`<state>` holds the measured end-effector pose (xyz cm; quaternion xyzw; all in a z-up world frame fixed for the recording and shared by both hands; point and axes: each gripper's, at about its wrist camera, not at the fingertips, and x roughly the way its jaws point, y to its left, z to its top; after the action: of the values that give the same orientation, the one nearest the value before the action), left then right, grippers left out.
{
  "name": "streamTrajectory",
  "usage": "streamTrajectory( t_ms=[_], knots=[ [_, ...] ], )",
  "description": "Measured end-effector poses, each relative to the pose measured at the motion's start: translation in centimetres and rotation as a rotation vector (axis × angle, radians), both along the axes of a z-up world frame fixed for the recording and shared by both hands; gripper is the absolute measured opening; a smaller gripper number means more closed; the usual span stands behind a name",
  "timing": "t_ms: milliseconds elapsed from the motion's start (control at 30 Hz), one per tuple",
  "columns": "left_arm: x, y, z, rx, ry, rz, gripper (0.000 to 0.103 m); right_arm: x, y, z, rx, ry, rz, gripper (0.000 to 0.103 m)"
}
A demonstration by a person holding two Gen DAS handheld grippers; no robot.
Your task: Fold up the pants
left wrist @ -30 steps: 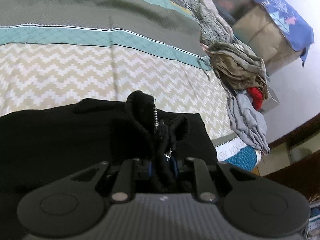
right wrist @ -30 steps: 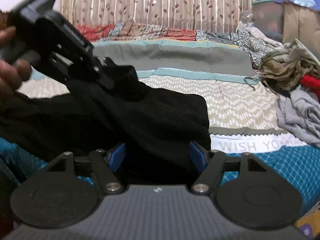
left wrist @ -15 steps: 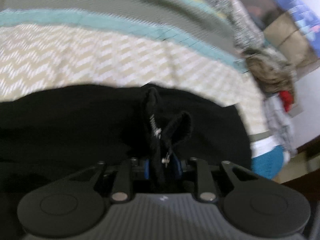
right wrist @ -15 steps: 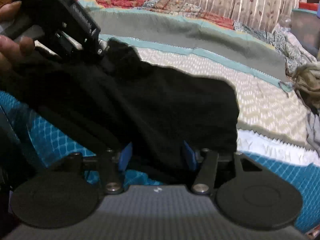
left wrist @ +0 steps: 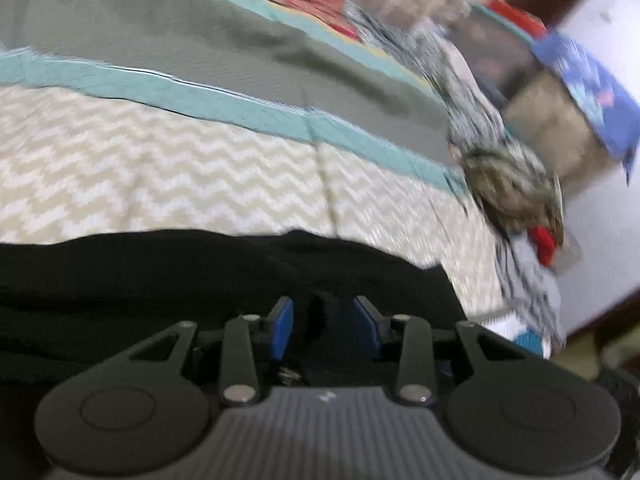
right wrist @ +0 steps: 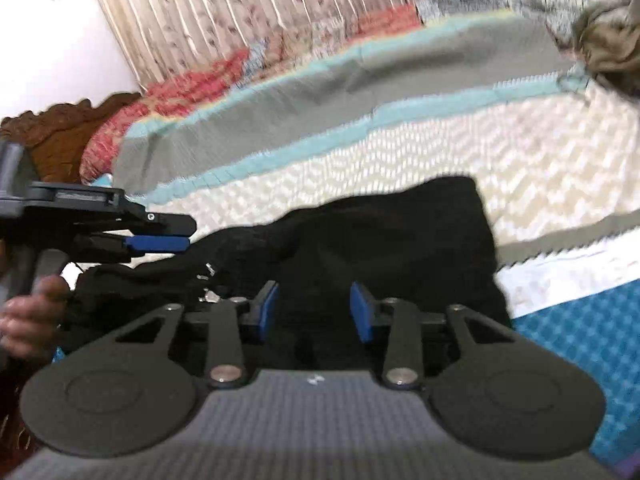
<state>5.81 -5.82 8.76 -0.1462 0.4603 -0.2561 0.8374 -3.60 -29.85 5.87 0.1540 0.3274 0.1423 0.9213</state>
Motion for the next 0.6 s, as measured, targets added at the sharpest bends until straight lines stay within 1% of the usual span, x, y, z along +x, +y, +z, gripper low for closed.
streamTrajectory(
  t_ms=[33,100,133,167,200,233,300,333,367,400,433,467,533,600],
  knots=[
    [0.0,-1.0,-0.5,0.019,0.005,-0.027,0.033,0.3,0.5,-0.6,-0.007,0.021,0.008,0.040],
    [0.2,-2.9,-2.3,0.078,0.038,-0.061,0.033,1.4,1.5,-2.3,-0.049,0.115,0.004,0.039],
    [0.4,-3.5,-3.5,0.113,0.064,-0.065,0.032,1.7,1.8,-3.1,-0.067,0.151,0.000,0.039],
    [0.7,-3.9,-4.6,0.149,0.089,-0.065,0.024,1.3,1.7,-3.2,-0.063,0.140,0.001,0.039],
    [0.8,-4.0,-5.4,0.169,0.086,-0.062,0.023,1.2,1.3,-2.7,-0.047,0.133,0.007,0.039],
    [0.9,-3.8,-5.6,0.157,0.077,-0.059,0.024,0.7,0.7,-2.1,-0.027,0.120,0.005,0.041],
    [1.2,-3.0,-5.2,0.116,0.115,-0.042,0.023,-0.6,-1.2,-0.6,-0.008,0.047,-0.035,0.043],
    [1.4,-2.6,-5.0,0.101,0.126,-0.033,0.022,-1.0,-2.0,-0.3,-0.003,0.023,-0.060,0.047],
    [1.4,-2.3,-4.5,0.085,0.130,-0.022,0.026,-1.7,-3.2,0.0,0.008,0.006,-0.102,0.049],
    [1.3,-1.9,-4.1,0.063,0.119,-0.015,0.030,-2.3,-4.5,0.0,0.025,0.001,-0.154,0.051],
    [1.0,-1.5,-3.5,0.052,0.094,-0.003,0.041,-2.6,-5.5,-0.1,0.039,0.004,-0.189,0.051],
    [0.7,-0.8,-2.9,0.048,0.067,0.012,0.045,-3.2,-6.6,-0.4,0.053,0.012,-0.226,0.051],
    [0.3,0.9,-1.9,0.047,0.038,0.049,0.045,-3.8,-8.3,-1.1,0.093,0.038,-0.302,0.053],
    [0.0,3.7,-0.8,0.020,0.030,0.107,0.045,-5.0,-9.1,-1.8,0.149,0.049,-0.342,0.053]
  ],
)
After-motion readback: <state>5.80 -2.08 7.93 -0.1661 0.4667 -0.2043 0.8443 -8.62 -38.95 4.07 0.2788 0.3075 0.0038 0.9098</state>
